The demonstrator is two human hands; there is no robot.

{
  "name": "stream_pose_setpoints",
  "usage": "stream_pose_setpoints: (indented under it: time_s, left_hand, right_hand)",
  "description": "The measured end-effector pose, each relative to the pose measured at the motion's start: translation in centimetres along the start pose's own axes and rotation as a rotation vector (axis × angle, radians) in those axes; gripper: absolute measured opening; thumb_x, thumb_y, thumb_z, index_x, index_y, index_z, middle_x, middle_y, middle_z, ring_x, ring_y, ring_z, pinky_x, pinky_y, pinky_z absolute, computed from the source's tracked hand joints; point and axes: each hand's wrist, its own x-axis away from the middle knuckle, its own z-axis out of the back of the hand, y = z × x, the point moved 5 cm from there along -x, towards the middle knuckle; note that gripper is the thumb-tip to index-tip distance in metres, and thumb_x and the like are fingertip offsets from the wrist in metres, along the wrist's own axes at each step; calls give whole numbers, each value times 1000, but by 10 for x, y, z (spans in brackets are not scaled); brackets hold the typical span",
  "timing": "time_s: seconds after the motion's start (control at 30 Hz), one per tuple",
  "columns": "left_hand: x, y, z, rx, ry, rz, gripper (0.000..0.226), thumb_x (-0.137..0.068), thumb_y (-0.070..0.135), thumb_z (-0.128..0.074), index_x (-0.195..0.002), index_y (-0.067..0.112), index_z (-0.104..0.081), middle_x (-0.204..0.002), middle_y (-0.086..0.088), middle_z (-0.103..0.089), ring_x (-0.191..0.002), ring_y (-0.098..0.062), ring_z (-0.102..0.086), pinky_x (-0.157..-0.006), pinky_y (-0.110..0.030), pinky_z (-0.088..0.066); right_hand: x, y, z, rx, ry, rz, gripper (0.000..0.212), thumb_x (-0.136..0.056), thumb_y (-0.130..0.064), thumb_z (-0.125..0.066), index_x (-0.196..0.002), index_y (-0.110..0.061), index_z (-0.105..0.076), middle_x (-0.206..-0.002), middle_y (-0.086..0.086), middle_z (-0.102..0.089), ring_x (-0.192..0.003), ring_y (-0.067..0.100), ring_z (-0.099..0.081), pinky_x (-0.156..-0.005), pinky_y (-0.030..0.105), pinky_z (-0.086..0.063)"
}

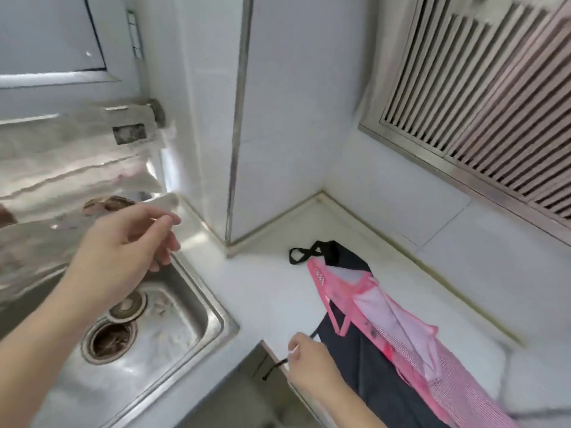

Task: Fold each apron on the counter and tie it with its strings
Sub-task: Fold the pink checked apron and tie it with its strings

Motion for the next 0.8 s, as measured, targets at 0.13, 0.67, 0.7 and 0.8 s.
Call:
stream_pose_setpoints:
  time_s: [0.13,0.67,0.7,0.8]
  left_hand:
    - [-21,-2,-101,-7,-43,100,19,-106,22,-58,-97,24,-75,-76,-4,-75,-64,-26,-67,-72,-54,-61]
    - [-48,-3,-225,-84,-10,252,21,-105,13,-57,-94,16,-75,-75,-7,-74,-58,-19,-64,-53,-28,-53]
    - [-49,0,-228,-103,-10,251,21,-105,13,-57,-94,16,-75,-75,-6,-74,-59,-19,-65,-56,-30,-53]
    - [-52,7,-239,-153,-29,226,21,-104,16,-58,-93,20,-75,-76,-3,-75,-61,-18,-67,-59,-29,-54]
  right_hand:
    - [-64,134,54,5,135,-175,42,-92,-9,-51,-134,-11,-52,-121,5,-61,-99,19,-63,-75,28,-50]
    - [-178,264,202,509,300,-175,24,-93,-9,-52,-101,-16,-74,-98,4,-66,-86,27,-69,-66,30,-50]
    - [-180,252,212,479,337,-129,23,-93,-7,-53,-98,-16,-74,-95,4,-64,-81,29,-68,-63,31,-48]
    - [-181,207,246,428,468,72,11,-92,-10,-65,-92,-15,-75,-87,4,-58,-68,32,-64,-56,33,-46]
